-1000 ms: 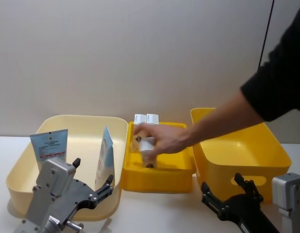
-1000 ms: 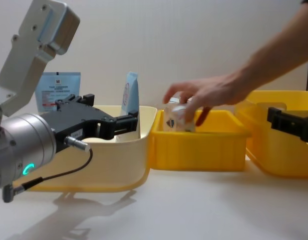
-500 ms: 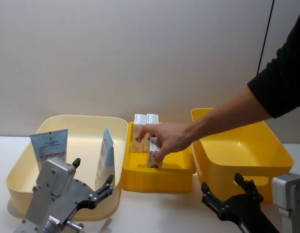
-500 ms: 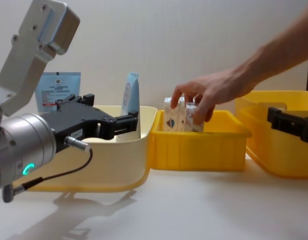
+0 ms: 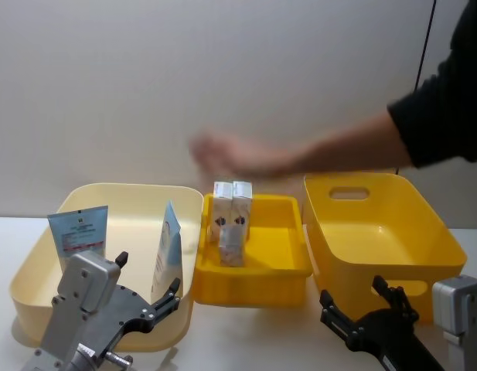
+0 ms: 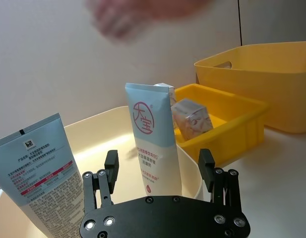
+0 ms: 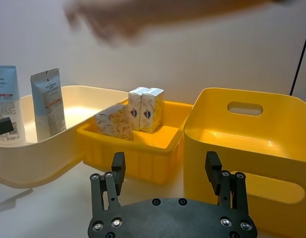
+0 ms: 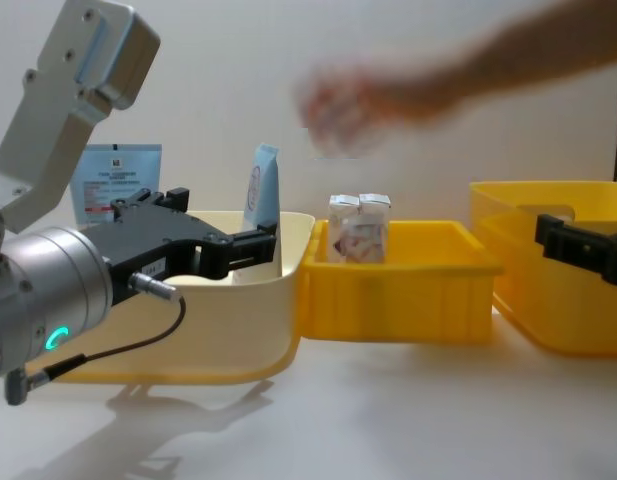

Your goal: Bimanual collaborative sorting of washing and personal care products

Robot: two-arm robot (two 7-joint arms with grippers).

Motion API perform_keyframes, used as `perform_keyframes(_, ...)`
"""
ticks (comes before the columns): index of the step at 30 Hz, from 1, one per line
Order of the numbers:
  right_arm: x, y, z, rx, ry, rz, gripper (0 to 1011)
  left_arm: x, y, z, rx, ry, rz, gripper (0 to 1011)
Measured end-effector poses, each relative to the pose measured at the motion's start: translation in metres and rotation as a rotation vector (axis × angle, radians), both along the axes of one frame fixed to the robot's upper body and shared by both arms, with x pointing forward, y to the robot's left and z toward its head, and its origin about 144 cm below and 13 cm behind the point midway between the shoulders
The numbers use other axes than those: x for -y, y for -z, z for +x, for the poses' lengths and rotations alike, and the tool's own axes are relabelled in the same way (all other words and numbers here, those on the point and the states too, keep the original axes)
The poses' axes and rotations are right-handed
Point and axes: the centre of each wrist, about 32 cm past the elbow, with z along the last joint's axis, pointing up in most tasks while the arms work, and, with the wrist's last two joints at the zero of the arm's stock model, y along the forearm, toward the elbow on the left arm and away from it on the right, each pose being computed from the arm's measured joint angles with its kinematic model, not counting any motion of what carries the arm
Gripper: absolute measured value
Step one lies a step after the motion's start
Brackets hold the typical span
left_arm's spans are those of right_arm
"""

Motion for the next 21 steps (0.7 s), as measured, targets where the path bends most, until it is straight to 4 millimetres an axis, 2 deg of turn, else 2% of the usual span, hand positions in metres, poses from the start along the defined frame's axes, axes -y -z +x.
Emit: perform_keyframes(21, 0.0000, 0.0000, 0.0000, 0.000, 0.000, 0.000, 1001, 0.0000, 0.0000, 0.0000, 0.000, 0.000, 0.000, 1001)
